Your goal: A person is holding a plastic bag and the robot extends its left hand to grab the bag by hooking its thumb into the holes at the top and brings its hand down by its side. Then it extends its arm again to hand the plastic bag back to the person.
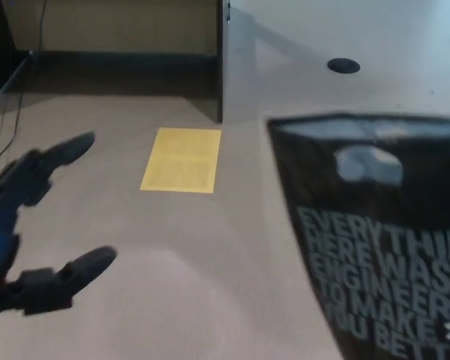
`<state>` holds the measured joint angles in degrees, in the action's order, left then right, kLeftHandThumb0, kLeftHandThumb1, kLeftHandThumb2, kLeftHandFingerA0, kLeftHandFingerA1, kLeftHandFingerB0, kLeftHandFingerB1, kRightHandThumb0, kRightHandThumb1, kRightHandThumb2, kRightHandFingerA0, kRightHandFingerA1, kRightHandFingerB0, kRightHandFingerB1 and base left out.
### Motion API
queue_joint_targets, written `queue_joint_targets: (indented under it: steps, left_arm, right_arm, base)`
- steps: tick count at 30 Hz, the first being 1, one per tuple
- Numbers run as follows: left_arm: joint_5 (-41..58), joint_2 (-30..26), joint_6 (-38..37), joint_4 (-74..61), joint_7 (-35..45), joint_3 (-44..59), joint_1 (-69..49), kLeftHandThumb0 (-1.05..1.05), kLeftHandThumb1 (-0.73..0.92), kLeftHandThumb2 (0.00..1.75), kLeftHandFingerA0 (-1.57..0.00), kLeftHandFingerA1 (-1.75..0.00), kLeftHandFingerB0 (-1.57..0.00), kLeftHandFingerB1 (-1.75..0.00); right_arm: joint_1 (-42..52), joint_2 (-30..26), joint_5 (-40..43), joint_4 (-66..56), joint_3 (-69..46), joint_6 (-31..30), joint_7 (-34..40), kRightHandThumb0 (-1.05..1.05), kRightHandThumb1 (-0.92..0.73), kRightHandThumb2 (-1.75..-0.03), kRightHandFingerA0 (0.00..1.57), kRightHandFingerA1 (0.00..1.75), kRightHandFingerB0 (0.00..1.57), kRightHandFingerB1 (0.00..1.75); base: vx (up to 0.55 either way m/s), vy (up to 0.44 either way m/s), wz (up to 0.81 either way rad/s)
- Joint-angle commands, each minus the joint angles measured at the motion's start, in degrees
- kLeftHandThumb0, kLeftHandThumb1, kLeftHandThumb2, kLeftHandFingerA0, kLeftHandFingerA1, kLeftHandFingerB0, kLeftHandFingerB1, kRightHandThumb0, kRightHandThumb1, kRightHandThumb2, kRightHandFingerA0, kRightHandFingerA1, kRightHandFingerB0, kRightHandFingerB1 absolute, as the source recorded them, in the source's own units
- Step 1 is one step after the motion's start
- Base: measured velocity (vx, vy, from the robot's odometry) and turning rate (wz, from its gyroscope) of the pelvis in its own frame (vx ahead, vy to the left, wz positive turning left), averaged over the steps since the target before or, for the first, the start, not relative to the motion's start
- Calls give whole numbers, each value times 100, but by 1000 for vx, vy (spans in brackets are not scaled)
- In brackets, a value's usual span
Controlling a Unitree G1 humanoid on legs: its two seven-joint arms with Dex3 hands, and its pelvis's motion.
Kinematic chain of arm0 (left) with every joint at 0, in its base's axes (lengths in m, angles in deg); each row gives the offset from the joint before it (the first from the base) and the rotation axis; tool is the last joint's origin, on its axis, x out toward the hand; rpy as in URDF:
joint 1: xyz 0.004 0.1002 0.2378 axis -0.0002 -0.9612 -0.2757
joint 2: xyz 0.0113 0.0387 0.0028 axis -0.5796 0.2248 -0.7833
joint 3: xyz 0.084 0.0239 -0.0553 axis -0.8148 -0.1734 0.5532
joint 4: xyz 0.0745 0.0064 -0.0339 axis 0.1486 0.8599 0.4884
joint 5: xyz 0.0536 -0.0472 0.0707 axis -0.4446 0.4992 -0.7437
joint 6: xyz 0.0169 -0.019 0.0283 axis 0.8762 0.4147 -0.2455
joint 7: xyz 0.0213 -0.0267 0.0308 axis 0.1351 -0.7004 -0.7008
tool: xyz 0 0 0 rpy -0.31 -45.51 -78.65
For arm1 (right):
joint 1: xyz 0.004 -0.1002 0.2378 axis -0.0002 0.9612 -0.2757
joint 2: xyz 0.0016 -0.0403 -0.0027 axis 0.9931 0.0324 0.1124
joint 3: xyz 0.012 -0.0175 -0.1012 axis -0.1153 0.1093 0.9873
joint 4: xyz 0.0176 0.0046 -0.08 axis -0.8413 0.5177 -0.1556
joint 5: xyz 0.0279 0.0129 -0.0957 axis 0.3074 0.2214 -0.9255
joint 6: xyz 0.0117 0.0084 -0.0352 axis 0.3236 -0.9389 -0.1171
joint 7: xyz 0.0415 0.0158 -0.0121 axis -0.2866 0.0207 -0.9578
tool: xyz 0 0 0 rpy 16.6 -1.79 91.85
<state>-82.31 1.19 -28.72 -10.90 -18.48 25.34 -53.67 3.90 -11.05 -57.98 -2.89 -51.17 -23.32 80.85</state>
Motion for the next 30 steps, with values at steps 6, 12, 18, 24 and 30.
queue_joint_targets:
  steps: [6,12,18,24,30]
  left_arm:
    - [-763,35,522,-189,-13,-491,786,-41,42,53,-18,-31,-19,-28]
    - [-908,103,1118,-502,203,-842,1191,-53,43,53,-3,-27,-7,-25]
    - [-1758,228,1548,-639,18,-1115,1532,-60,38,73,-4,-23,-5,-21]
    - [-2068,390,1776,-346,-60,-1374,2010,-60,38,75,-3,-29,-7,-22]
    - [-2383,588,1888,-29,-214,-1715,2262,-58,37,75,-3,-27,-7,-23]
  right_arm:
    - [18,-129,37,31,-49,52,18,-25,-67,-60,59,45,41,37]
    - [83,-110,47,64,-64,129,63,-24,-66,-60,61,46,42,38]
    - [216,-138,-34,51,5,62,62,-24,-68,-60,58,43,41,37]
    - [245,-192,-56,-7,38,93,104,-25,-68,-60,59,44,42,37]
    - [259,-187,-56,-56,46,83,108,-24,-67,-60,59,43,42,37]
  base:
    - [0,0,0]
    - [0,0,0]
    - [0,0,0]
    - [0,0,0]
    - [0,0,0]
